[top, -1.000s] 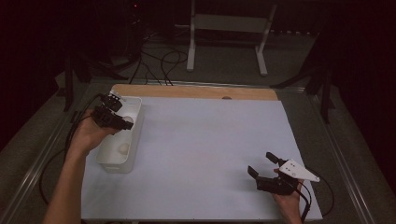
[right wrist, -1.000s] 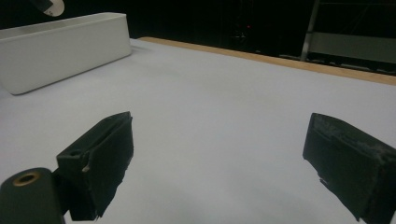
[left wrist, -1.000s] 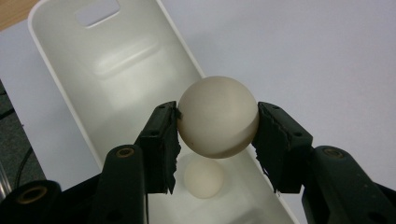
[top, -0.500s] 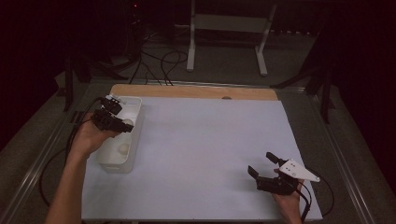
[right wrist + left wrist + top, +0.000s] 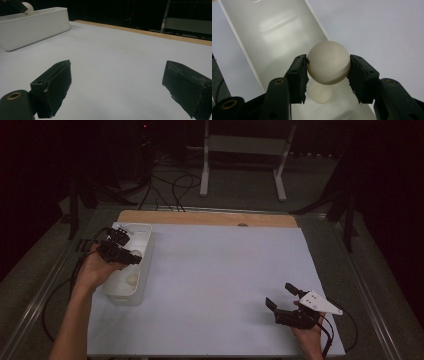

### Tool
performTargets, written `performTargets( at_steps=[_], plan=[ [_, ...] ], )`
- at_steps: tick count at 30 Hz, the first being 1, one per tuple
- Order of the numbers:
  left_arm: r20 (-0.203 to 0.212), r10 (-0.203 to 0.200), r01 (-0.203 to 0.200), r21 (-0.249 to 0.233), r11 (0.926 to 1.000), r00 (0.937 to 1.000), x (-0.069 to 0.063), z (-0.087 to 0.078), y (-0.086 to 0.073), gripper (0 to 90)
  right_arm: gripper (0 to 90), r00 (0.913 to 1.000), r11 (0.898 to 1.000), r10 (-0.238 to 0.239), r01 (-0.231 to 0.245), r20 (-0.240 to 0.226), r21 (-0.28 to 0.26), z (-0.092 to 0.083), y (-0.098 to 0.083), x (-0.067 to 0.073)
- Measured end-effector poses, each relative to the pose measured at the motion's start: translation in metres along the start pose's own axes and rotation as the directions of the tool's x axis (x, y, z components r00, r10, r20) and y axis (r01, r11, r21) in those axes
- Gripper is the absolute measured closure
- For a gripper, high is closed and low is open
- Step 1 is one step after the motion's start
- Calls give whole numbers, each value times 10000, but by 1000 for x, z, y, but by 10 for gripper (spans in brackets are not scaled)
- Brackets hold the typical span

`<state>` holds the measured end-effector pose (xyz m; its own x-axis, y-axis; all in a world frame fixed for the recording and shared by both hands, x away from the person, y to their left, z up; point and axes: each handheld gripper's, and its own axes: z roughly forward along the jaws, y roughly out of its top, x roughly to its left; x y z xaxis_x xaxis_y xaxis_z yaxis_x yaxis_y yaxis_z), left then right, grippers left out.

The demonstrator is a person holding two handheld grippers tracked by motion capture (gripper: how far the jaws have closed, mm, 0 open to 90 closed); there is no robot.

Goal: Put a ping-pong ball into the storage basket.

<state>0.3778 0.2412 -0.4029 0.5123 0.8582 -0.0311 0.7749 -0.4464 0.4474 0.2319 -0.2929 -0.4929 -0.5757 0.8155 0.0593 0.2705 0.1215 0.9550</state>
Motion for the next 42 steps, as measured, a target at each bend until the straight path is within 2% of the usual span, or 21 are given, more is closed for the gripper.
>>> performTargets(
  at_steps=[8, 25, 27, 28, 29, 30, 31, 32, 33, 42],
  plan=[
    [-110, -130, 129, -67, 9999, 9999, 4, -3, -4, 511, 84, 10000, 10000, -14, 14, 0, 4, 0, 0, 0],
    [-125, -79, 78, -55, 10000, 9999, 4, -3, -5, 510, 84, 10000, 10000, 0, 0, -14, 7, 0, 0, 0],
    [-240, -165, 163, -68, 9998, 9996, 4, -3, -5, 504, 84, 10000, 10000, -17, 17, -10, 11, 0, 0, 0],
    [-240, -165, 163, -68, 9998, 9996, 4, -3, -5, 456, 84, 10000, 10000, -17, 17, -10, 11, 0, 0, 0],
    [-590, -187, 172, -270, 9995, 9981, 3, -4, -6, 456, 84, 10000, 10000, -2, 2, -7, 14, 0, 0, 0],
    [-767, -185, 161, -311, 9994, 9969, 3, -3, -6, 236, 84, 10000, 10000, -6, 6, -15, 13, 0, 0, 0],
    [-950, -211, 188, -251, 9995, 9953, 3, -3, -6, 136, 84, 10000, 10000, -8, 8, -6, 19, 0, 0, 0],
    [-1172, -237, 218, -172, 9996, 9928, 3, -3, -5, 83, 84, 10000, 10000, -10, 10, -16, 17, 0, 0, 0],
    [-1198, -255, 241, -133, 9996, 9925, 3, -2, -5, 38, 84, 10000, 10000, -10, 10, -20, 20, 1, 0, 0],
    [-1097, -203, 171, -297, 9994, 9938, 5, -4, -8, 4, 84, 10000, 10000, 5, -5, -35, 29, 1, 0, 1]
  ],
)
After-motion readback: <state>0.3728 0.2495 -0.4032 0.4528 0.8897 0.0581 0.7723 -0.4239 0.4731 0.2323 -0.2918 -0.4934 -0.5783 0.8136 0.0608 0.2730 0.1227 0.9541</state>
